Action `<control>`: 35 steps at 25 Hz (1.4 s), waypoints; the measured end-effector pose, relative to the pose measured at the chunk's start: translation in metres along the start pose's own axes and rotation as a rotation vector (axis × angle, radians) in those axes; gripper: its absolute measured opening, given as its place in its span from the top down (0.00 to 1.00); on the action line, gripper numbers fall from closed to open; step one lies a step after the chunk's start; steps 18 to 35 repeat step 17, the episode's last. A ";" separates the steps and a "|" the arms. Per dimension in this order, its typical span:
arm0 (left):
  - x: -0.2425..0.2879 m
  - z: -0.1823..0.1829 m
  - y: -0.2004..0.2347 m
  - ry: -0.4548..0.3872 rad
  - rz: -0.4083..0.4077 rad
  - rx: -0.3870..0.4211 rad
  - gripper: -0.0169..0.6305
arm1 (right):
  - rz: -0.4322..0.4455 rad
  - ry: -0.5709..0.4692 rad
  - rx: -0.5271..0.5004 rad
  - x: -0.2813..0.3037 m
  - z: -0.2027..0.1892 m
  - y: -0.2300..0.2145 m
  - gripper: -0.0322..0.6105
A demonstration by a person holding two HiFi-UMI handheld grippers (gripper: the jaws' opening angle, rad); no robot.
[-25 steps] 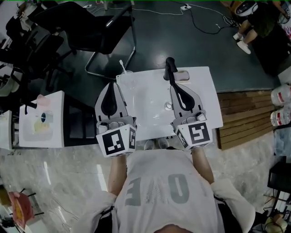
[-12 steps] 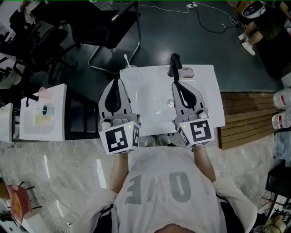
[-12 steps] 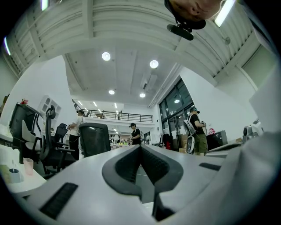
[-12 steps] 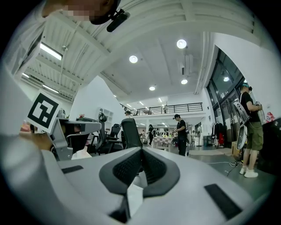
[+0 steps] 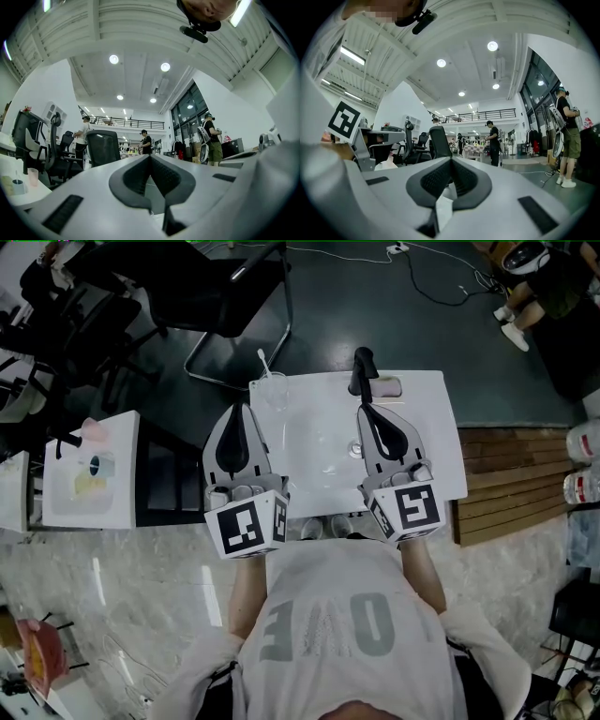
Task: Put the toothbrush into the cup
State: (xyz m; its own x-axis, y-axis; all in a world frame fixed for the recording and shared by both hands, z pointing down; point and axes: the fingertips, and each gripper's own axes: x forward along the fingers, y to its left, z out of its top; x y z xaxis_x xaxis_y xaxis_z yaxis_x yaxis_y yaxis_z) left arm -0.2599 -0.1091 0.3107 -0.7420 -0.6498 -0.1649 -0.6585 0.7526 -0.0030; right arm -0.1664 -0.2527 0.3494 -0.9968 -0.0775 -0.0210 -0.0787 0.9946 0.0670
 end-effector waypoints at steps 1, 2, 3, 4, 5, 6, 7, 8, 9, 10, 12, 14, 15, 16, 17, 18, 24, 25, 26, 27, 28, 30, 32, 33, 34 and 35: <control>0.000 -0.001 0.002 0.003 0.003 -0.001 0.93 | 0.000 0.001 0.001 0.001 -0.001 0.001 0.90; 0.000 -0.001 0.003 0.006 0.005 -0.001 0.93 | 0.001 0.001 0.001 0.001 -0.001 0.002 0.90; 0.000 -0.002 0.005 0.007 0.008 -0.002 0.93 | 0.003 0.001 -0.001 0.002 -0.001 0.002 0.90; 0.000 -0.002 0.006 0.009 0.011 -0.003 0.93 | 0.004 0.001 -0.003 0.003 0.000 0.003 0.90; 0.000 -0.002 0.007 0.010 0.013 -0.003 0.93 | 0.003 0.001 -0.003 0.003 0.000 0.003 0.90; 0.000 -0.003 0.008 0.011 0.015 -0.003 0.93 | 0.001 0.000 -0.001 0.004 0.000 0.003 0.90; 0.000 -0.003 0.009 0.013 0.016 -0.004 0.93 | 0.000 0.000 -0.001 0.005 0.000 0.003 0.90; -0.001 -0.004 0.010 0.015 0.017 -0.006 0.93 | -0.001 0.000 -0.001 0.005 0.000 0.003 0.90; -0.001 -0.005 0.011 0.018 0.017 -0.007 0.93 | -0.002 0.001 -0.001 0.006 0.000 0.003 0.90; -0.001 -0.006 0.011 0.021 0.018 -0.008 0.93 | -0.002 0.002 -0.001 0.007 0.000 0.003 0.90; 0.000 -0.007 0.012 0.025 0.018 -0.009 0.93 | 0.001 0.005 -0.003 0.008 -0.001 0.004 0.90; 0.001 -0.008 0.014 0.025 0.019 -0.013 0.93 | 0.001 0.007 -0.001 0.010 -0.002 0.004 0.90; 0.002 -0.008 0.015 0.024 0.020 -0.016 0.93 | 0.002 0.008 -0.002 0.011 -0.003 0.005 0.90; 0.002 -0.008 0.016 0.024 0.021 -0.018 0.93 | 0.003 0.009 -0.003 0.012 -0.003 0.006 0.90; 0.003 -0.008 0.017 0.023 0.021 -0.020 0.93 | 0.004 0.011 -0.004 0.013 -0.004 0.006 0.90; 0.003 -0.008 0.017 0.023 0.021 -0.020 0.93 | 0.004 0.011 -0.004 0.013 -0.004 0.006 0.90; 0.003 -0.008 0.017 0.023 0.021 -0.020 0.93 | 0.004 0.011 -0.004 0.013 -0.004 0.006 0.90; 0.003 -0.008 0.017 0.023 0.021 -0.020 0.93 | 0.004 0.011 -0.004 0.013 -0.004 0.006 0.90; 0.003 -0.008 0.017 0.023 0.021 -0.020 0.93 | 0.004 0.011 -0.004 0.013 -0.004 0.006 0.90; 0.003 -0.008 0.017 0.023 0.021 -0.020 0.93 | 0.004 0.011 -0.004 0.013 -0.004 0.006 0.90; 0.003 -0.008 0.017 0.023 0.021 -0.020 0.93 | 0.004 0.011 -0.004 0.013 -0.004 0.006 0.90; 0.003 -0.008 0.017 0.023 0.021 -0.020 0.93 | 0.004 0.011 -0.004 0.013 -0.004 0.006 0.90; 0.003 -0.008 0.017 0.023 0.021 -0.020 0.93 | 0.004 0.011 -0.004 0.013 -0.004 0.006 0.90; 0.003 -0.008 0.017 0.023 0.021 -0.020 0.93 | 0.004 0.011 -0.004 0.013 -0.004 0.006 0.90; 0.003 -0.008 0.017 0.023 0.021 -0.020 0.93 | 0.004 0.011 -0.004 0.013 -0.004 0.006 0.90; 0.003 -0.008 0.017 0.023 0.021 -0.020 0.93 | 0.004 0.011 -0.004 0.013 -0.004 0.006 0.90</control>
